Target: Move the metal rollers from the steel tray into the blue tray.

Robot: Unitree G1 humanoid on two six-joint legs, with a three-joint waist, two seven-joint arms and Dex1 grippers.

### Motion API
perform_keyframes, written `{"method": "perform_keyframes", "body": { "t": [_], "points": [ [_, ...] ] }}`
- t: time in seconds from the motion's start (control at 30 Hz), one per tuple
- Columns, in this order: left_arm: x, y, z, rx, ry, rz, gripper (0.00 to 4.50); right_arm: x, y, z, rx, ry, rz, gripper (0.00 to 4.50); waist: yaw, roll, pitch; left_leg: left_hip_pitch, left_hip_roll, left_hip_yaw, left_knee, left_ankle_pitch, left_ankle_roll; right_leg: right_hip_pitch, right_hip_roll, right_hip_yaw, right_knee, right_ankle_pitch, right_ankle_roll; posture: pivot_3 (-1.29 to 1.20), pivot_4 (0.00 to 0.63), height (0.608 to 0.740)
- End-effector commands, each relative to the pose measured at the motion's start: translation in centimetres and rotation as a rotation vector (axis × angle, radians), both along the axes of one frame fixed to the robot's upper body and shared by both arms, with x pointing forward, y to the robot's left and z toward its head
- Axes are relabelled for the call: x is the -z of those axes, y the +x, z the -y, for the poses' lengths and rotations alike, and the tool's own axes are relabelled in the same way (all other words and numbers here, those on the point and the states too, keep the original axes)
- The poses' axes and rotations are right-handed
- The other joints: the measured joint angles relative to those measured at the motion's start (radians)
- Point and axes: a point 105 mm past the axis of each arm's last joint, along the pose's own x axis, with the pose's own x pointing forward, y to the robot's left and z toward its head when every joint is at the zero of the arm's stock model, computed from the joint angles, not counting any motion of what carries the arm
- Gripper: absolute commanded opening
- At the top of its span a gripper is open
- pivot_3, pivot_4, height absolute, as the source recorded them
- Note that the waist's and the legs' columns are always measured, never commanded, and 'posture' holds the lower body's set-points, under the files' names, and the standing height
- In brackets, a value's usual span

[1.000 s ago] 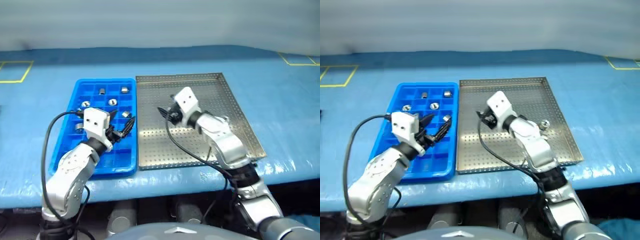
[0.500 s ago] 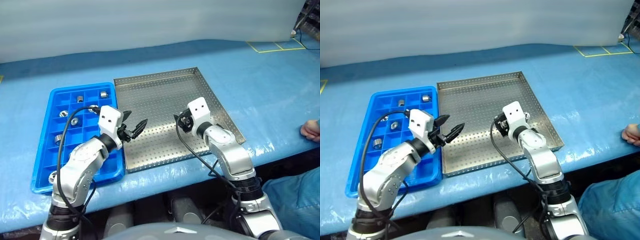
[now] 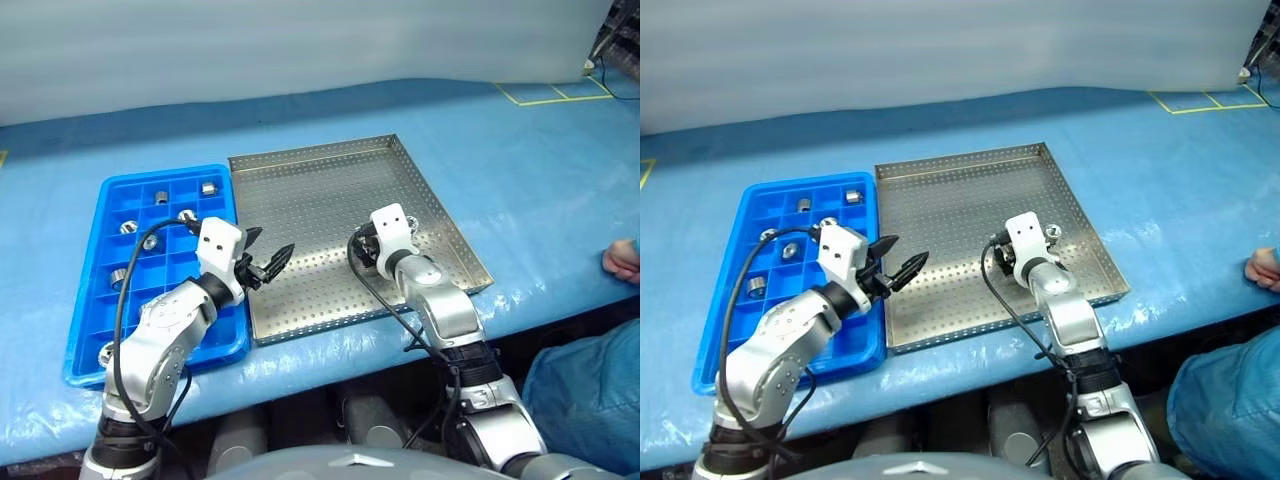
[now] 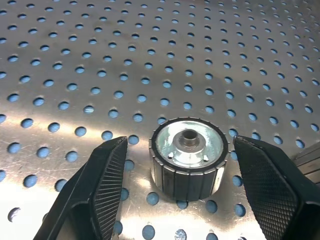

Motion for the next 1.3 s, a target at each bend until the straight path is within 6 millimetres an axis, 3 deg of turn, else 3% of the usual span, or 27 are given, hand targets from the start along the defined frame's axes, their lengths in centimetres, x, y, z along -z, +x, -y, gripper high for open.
{"method": "perform_keyframes", "body": {
  "t": [0.03, 0.17, 0.4, 0.57, 0.67, 0.8, 0.9, 1.03, 1.3],
  "points": [
    [-1.3, -0.3, 0.0, 0.005, 0.008, 0.049, 3.66, -1.7, 0.5, -0.1, 0.004, 0.021, 0.072, 3.00, 0.000, 0.000, 0.000, 0.000, 0.000, 0.000, 0.000, 0.000, 0.000, 0.000, 0.000, 0.000, 0.000, 0.000, 0.000, -0.12, 0.150, 0.740],
    [-1.2, -0.3, -0.2, -0.001, 0.013, 0.048, 3.66, -2.3, 0.4, -0.7, -0.016, 0.031, 0.095, 1.74, 0.001, 0.000, 0.000, 0.000, 0.000, 0.000, 0.000, 0.000, 0.000, 0.000, 0.000, 0.000, 0.000, 0.000, 0.000, -0.12, 0.150, 0.740],
    [-1.4, -0.4, -1.4, -0.045, 0.035, 0.054, 3.66, -4.4, 0.1, -3.0, -0.107, 0.090, 0.155, 1.70, 0.002, 0.000, 0.000, 0.000, 0.000, 0.001, 0.000, 0.000, 0.000, 0.000, 0.000, 0.001, 0.000, 0.000, 0.000, -0.09, 0.150, 0.740],
    [-1.7, -0.9, -4.7, -0.174, 0.118, 0.064, 3.66, -8.0, -1.5, -7.8, -0.334, 0.237, 0.221, 1.70, 0.002, 0.000, 0.000, 0.000, 0.001, 0.001, -0.001, 0.000, 0.000, -0.002, 0.001, 0.002, 0.001, 0.001, -0.001, -0.06, 0.150, 0.740],
    [-1.8, -1.9, -8.0, -0.297, 0.202, 0.052, 3.66, -10.0, -3.7, -12.2, -0.549, 0.312, 0.248, 1.70, 0.006, 0.000, 0.000, 0.001, 0.003, 0.001, -0.002, 0.000, 0.000, -0.002, 0.002, 0.001, 0.001, 0.001, -0.001, -0.02, 0.150, 0.740],
    [-1.3, -3.1, -10.9, -0.407, 0.314, 0.012, 3.66, -11.1, -5.3, -16.2, -0.724, 0.346, 0.259, 1.70, 0.030, 0.000, 0.000, 0.000, 0.003, -0.001, -0.002, 0.000, 0.000, -0.002, 0.002, 0.000, 0.001, 0.000, -0.002, 0.02, 0.150, 0.740],
    [-0.9, -4.0, -12.4, -0.472, 0.364, -0.020, 3.66, -11.5, -6.2, -19.1, -0.838, 0.311, 0.286, 1.70, 0.047, 0.000, 0.000, 0.000, 0.003, -0.001, -0.002, 0.000, 0.000, -0.003, 0.001, 0.000, 0.001, 0.000, -0.002, 0.05, 0.150, 0.740],
    [-0.5, -5.1, -12.7, -0.500, 0.355, -0.042, 3.66, -11.8, -7.3, -22.2, -0.960, 0.346, 0.279, 1.70, 0.079, -0.002, -0.001, 0.000, 0.003, -0.002, -0.001, 0.000, 0.000, -0.002, -0.002, -0.003, 0.000, 0.000, -0.004, 0.09, 0.150, 0.740],
    [0.0, -5.7, -11.6, -0.474, 0.309, -0.048, 3.66, -9.2, -6.3, -25.0, -1.030, 0.308, 0.208, 1.70, 0.114, -0.003, -0.001, 0.000, 0.002, -0.002, -0.001, 0.000, -0.001, 0.000, -0.003, -0.005, -0.001, -0.002, -0.012, 0.14, 0.150, 0.740]
  ]
}}
